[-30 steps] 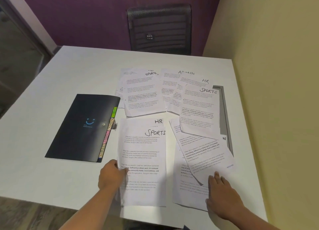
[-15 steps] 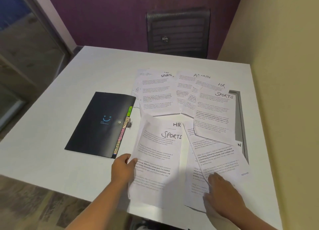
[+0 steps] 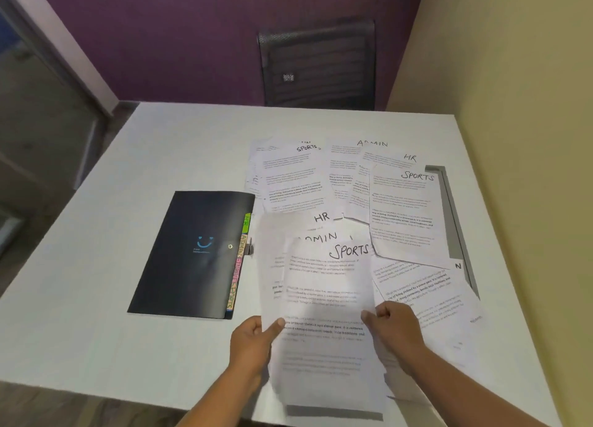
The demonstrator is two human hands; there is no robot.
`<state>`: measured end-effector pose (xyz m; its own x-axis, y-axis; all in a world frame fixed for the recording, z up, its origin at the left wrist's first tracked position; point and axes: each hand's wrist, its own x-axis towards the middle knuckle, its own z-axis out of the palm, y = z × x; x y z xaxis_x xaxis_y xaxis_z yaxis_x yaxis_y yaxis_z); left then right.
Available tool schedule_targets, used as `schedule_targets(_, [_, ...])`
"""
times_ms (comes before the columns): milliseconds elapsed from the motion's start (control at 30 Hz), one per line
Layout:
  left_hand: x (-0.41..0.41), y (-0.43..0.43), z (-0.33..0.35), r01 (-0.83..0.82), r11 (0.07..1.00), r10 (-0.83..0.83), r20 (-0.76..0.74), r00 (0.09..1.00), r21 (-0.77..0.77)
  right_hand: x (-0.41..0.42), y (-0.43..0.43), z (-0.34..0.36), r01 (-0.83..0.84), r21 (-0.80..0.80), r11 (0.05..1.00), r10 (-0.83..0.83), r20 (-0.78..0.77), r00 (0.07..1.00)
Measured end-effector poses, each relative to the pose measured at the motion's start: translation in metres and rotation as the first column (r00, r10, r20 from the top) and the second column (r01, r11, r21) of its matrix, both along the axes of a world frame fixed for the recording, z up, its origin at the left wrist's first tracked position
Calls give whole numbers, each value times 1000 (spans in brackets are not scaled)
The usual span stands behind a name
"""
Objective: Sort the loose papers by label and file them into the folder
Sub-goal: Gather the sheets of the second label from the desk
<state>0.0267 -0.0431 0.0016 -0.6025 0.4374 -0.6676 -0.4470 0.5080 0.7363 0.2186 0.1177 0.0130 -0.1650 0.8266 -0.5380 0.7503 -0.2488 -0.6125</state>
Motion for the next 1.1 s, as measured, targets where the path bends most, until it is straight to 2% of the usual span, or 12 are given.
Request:
schedule_targets(167, [-22, 2, -14, 212, 964, -228, -89, 970, -158, 8, -6, 2, -23, 51, 998, 17, 113, 993])
schedule_targets(267, [-39, 1, -17, 385, 870, -442, -138, 886, -309, 14, -9, 15, 24, 159, 987, -39, 89, 995])
schedule_targets(333, [-47, 2, -20, 373, 820, -503, -237, 831, -434, 17, -7, 26, 75, 218, 973, -85, 39, 996])
schedule_targets(367, [-52, 3, -19, 335, 819, -503, -304, 809, -465, 17, -5, 32, 97, 247, 964, -104, 14, 994])
schedule_targets(433, [-62, 8, -16, 276, 861, -455, -405, 793, -427, 16, -1, 41, 146, 275, 950, -141, -38, 989])
schedule_targets(567, [-78, 34, -13, 333, 886, -451, -434, 780, -323, 6, 13, 49, 308, 207, 928, -276, -171, 946])
schedule_targets(733, [-101, 94, -3, 312, 913, -404, -473, 783, -263, -21, 38, 54, 451, 60, 891, -404, -351, 845])
schedule_targets(900, [-125, 149, 5, 199, 927, -336, -472, 815, -318, -46, 78, 45, 469, -49, 882, -443, -428, 788])
schedule_targets(1000, [-139, 178, 11, 195, 885, -405, -490, 772, -424, -56, 105, 37, 437, -74, 897, -424, -427, 799])
schedule_targets(1100, [-149, 209, 17, 187, 882, -409, -509, 757, -432, -62, 130, 27, 431, -107, 896, -432, -436, 790])
